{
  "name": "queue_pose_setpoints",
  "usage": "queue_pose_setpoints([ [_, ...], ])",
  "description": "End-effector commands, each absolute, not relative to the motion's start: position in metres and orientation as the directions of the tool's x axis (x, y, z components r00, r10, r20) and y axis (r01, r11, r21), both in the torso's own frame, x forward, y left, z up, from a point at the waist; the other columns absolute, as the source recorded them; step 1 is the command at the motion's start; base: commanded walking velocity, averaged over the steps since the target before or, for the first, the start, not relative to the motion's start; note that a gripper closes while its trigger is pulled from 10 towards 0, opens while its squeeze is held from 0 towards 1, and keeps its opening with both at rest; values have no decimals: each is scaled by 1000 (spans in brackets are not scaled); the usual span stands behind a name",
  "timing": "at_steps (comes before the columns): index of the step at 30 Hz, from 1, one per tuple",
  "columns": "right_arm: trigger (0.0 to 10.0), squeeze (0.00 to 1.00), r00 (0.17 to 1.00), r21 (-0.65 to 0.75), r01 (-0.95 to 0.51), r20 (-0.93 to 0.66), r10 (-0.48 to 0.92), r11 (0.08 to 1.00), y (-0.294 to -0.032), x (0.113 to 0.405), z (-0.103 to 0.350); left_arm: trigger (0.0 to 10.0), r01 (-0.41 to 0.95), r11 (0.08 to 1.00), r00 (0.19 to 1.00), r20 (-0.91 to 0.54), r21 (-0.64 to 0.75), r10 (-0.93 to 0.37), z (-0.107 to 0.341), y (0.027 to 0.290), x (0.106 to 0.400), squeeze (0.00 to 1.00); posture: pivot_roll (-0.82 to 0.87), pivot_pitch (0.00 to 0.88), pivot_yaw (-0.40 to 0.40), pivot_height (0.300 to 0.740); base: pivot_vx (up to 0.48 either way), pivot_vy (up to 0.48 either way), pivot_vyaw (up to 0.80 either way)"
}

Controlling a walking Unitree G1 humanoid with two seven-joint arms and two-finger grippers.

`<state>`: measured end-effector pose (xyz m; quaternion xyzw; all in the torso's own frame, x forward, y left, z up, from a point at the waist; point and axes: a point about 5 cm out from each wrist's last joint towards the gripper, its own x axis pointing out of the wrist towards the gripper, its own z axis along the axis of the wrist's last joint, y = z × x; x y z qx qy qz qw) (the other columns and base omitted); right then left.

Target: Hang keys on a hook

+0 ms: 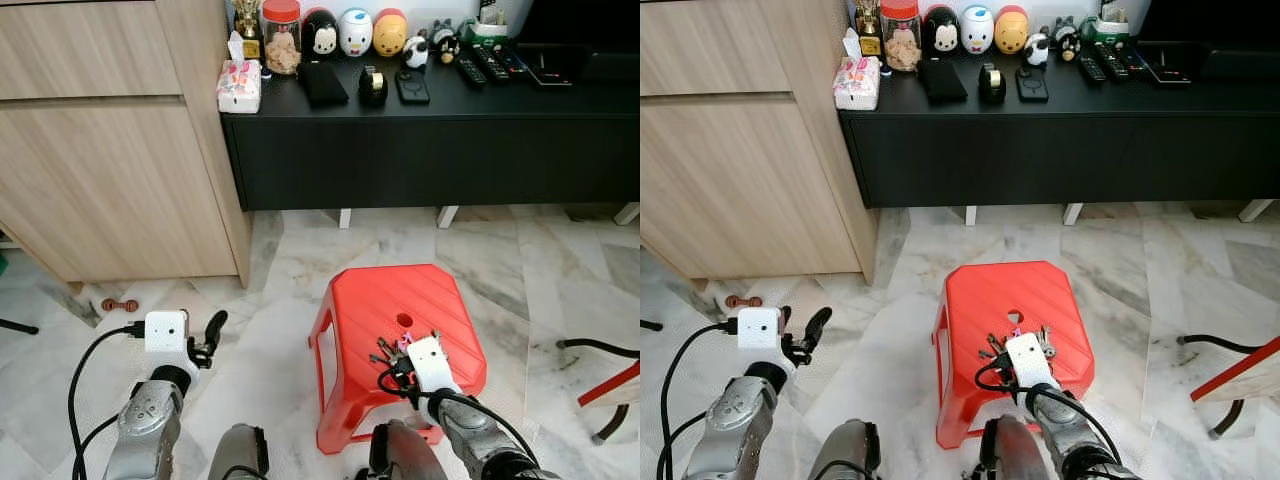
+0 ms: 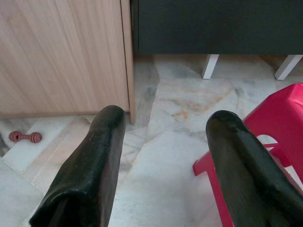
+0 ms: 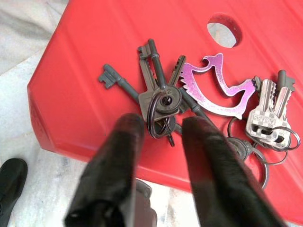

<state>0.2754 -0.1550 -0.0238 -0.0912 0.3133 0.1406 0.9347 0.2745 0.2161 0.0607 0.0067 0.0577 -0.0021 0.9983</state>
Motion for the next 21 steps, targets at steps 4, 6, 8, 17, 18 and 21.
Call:
queue_pose_setpoints([
  [4,0,0,754,-75,-307,-627,194,949,-159,270,-29,10000,-1,1000,994,-109,4,2,60,216,271,0,204,167,-57,630,0,0,0],
  [6,0,0,754,-74,-307,-628,195,949,-159,270,-29,10000,-1,1000,994,-109,3,1,60,216,271,0,204,168,-57,630,0,0,0],
  [8,0,0,752,-75,-309,-630,195,948,-159,270,-29,10000,0,1000,994,-109,2,0,60,215,271,0,204,168,-57,630,0,0,0],
  [17,0,0,747,-79,-308,-637,189,948,-160,269,-30,10000,-1,1000,994,-113,4,1,59,216,271,0,205,168,-57,630,0,0,0],
  [18,0,0,747,-80,-307,-638,188,948,-160,268,-30,10000,-2,1000,994,-114,4,2,59,216,271,0,205,168,-57,630,0,0,0],
  [21,0,0,752,-85,-299,-634,180,950,-161,268,-30,10000,-1,1000,993,-115,7,2,59,216,271,0,205,167,-56,630,0,0,0],
])
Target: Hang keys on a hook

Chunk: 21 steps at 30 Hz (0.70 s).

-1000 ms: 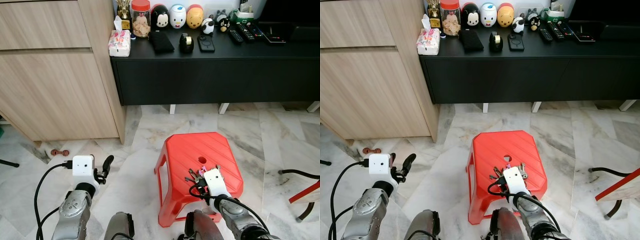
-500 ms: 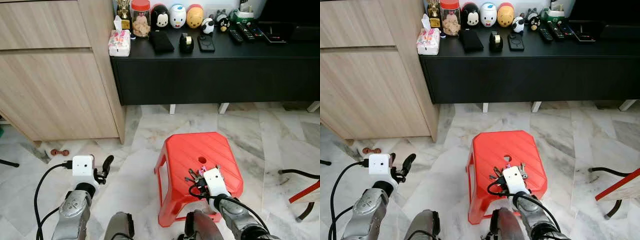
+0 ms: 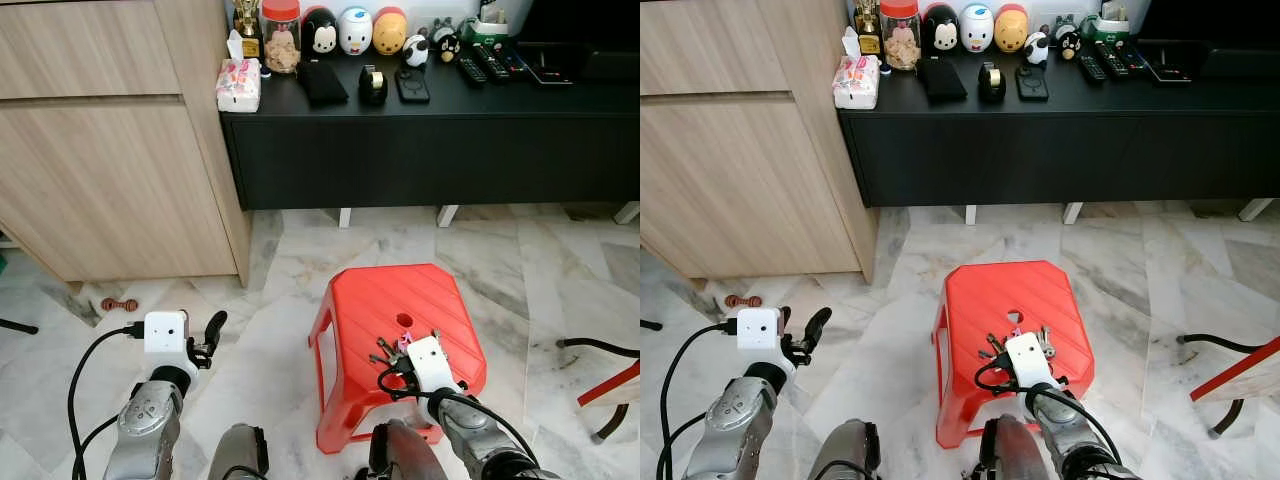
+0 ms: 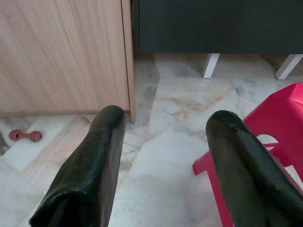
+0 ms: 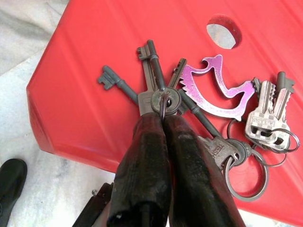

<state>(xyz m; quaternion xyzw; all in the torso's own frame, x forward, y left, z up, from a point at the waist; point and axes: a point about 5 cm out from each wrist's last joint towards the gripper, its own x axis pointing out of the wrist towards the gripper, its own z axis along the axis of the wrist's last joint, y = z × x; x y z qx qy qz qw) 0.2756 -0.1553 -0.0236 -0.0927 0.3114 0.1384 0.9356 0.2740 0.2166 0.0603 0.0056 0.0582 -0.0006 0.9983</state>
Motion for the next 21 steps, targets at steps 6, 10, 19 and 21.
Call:
queue_pose_setpoints([
  [6,0,0,813,-104,-223,-569,126,969,-166,275,-23,10000,4,1000,993,-117,16,-2,59,216,271,0,203,167,-56,630,0,0,0],
  [10,10000,0,878,-87,-140,-471,83,986,-167,287,-9,10000,3,1000,993,-118,16,-1,58,215,270,0,202,165,-58,630,0,0,0],
  [19,10000,0,970,-57,-57,-241,42,997,-173,301,20,10000,4,1000,993,-117,15,-3,57,215,271,0,197,163,-58,630,0,0,0],
  [21,10000,0,978,-47,-55,-206,44,997,-172,302,24,10000,5,1000,993,-117,15,-3,57,214,271,0,196,160,-58,630,0,0,0],
])
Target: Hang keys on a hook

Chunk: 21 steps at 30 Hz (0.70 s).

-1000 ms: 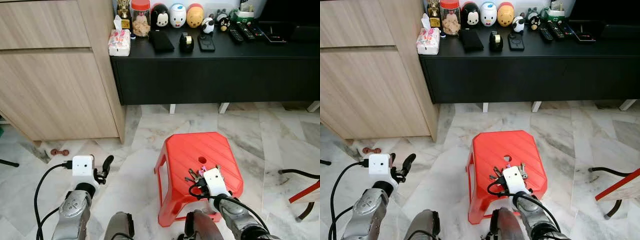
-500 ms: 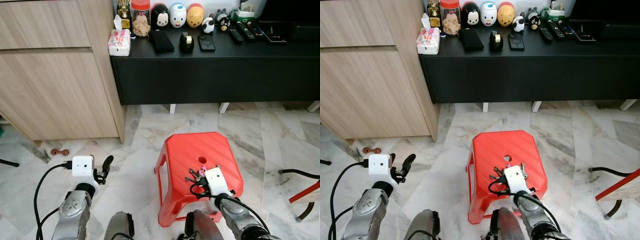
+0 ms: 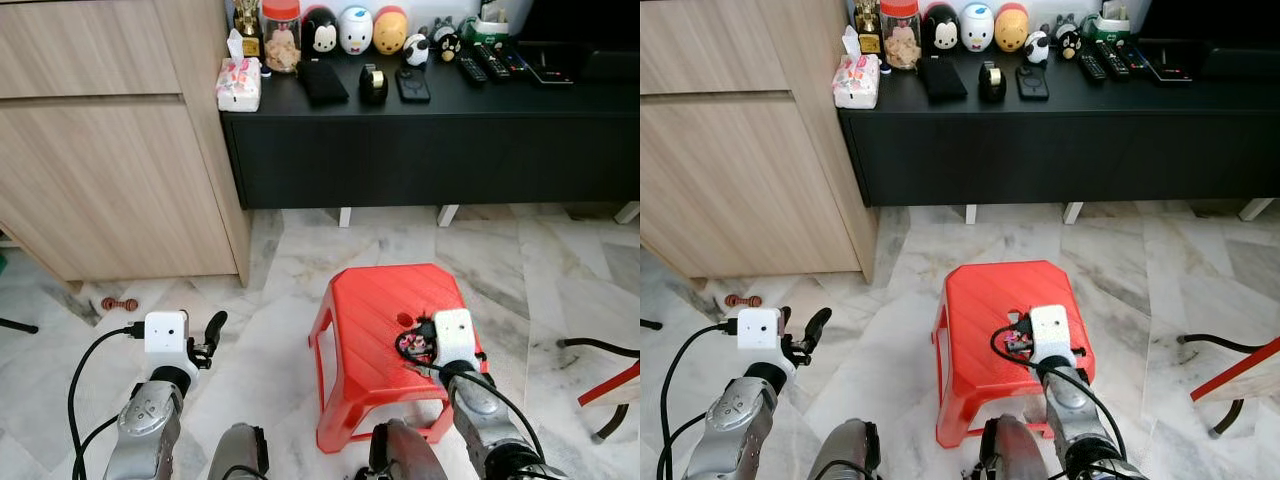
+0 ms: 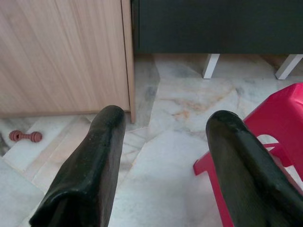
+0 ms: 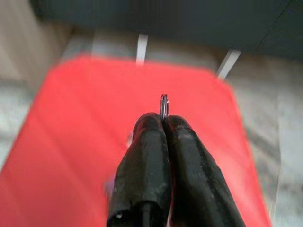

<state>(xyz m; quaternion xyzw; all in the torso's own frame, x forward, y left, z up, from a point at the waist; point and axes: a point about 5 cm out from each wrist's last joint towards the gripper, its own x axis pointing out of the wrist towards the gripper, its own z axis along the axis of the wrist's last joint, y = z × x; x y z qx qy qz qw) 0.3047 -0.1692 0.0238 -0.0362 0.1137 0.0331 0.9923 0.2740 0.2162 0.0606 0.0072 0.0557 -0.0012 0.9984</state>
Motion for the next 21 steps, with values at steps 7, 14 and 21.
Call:
queue_pose_setpoints([
  [7,10000,0,997,20,-29,-73,30,999,-171,305,41,10000,2,1000,993,-114,13,0,57,214,272,0,192,153,-61,630,0,0,0],
  [14,10000,0,999,27,-17,-39,18,1000,-173,302,44,10000,2,1000,994,-106,6,-2,57,213,275,0,181,125,-62,630,0,0,0],
  [21,10000,0,997,27,-21,-76,23,999,-172,299,39,10000,5,1000,995,-100,6,-4,58,212,276,0,181,107,-65,685,0,0,0],
])
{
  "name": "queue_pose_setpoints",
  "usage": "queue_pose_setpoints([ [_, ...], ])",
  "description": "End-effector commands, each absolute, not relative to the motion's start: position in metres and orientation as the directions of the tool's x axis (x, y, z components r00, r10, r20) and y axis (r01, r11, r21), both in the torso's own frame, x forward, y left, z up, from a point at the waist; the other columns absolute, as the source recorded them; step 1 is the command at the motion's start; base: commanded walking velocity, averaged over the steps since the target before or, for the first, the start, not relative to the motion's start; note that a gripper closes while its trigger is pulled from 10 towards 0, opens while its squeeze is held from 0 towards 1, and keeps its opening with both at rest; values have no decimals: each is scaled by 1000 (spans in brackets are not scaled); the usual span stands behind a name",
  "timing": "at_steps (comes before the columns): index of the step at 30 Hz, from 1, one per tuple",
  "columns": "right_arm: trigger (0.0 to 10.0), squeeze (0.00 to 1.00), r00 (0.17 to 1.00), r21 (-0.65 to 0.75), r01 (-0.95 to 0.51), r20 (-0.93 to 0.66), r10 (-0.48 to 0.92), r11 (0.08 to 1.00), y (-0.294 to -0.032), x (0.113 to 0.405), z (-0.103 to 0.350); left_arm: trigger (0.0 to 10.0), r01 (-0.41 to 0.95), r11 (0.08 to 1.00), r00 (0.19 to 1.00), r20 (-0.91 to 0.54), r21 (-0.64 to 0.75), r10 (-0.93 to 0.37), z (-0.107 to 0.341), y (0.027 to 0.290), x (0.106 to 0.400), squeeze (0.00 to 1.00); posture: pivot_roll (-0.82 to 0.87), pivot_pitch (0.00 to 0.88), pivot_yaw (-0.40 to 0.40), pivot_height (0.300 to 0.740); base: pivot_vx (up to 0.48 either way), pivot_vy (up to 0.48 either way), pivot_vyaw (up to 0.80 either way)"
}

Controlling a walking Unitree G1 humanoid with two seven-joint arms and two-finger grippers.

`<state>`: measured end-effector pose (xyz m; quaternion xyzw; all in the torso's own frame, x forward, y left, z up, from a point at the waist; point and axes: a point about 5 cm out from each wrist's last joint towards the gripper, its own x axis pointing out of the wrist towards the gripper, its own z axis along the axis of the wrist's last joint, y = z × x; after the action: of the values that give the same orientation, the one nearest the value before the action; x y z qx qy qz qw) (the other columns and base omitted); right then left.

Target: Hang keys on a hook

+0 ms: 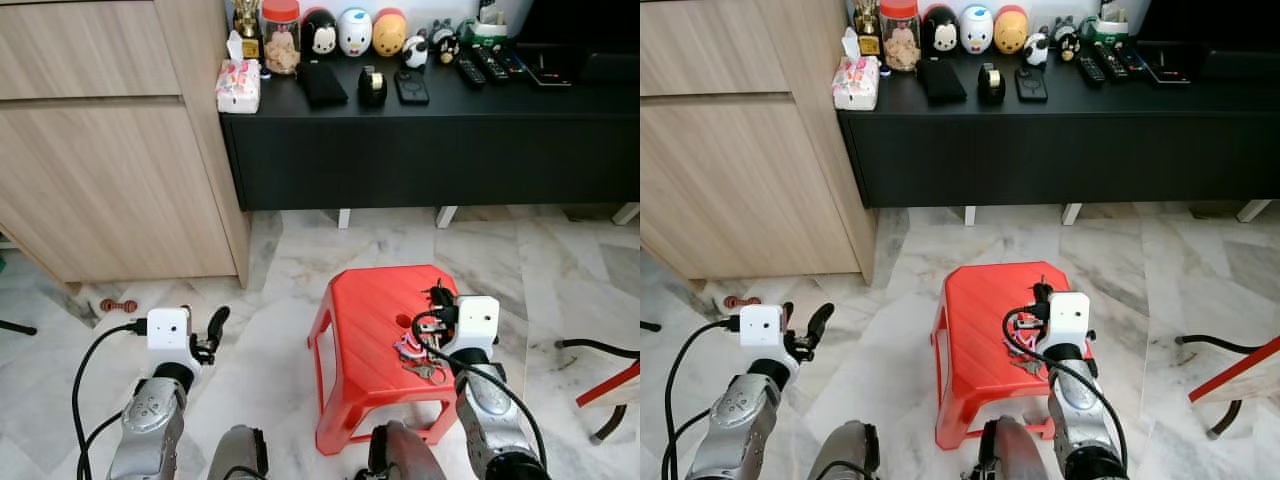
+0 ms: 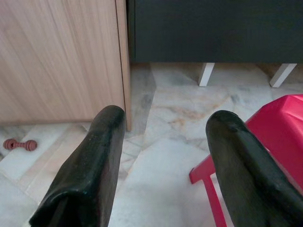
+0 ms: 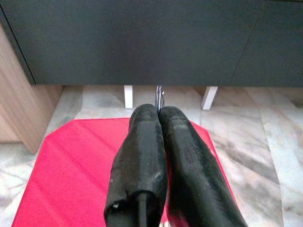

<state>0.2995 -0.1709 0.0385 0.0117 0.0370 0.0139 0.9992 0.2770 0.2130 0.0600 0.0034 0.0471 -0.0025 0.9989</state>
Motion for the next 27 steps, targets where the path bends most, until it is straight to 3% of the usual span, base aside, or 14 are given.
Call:
queue_pose_setpoints([
  [1,10000,0,996,31,-20,-81,22,999,-171,299,38,10000,4,1000,995,-100,6,-3,57,212,276,0,181,104,-66,695,0,0,0],
  [9,10000,0,995,38,-20,-101,24,999,-172,297,34,10000,3,1000,995,-98,5,-3,56,212,275,0,178,91,-66,740,0,0,0],
  [27,10000,0,983,67,51,-179,-38,996,-186,289,21,10000,-16,1000,990,-137,0,16,43,216,273,0,176,80,-74,740,0,0,0],
])
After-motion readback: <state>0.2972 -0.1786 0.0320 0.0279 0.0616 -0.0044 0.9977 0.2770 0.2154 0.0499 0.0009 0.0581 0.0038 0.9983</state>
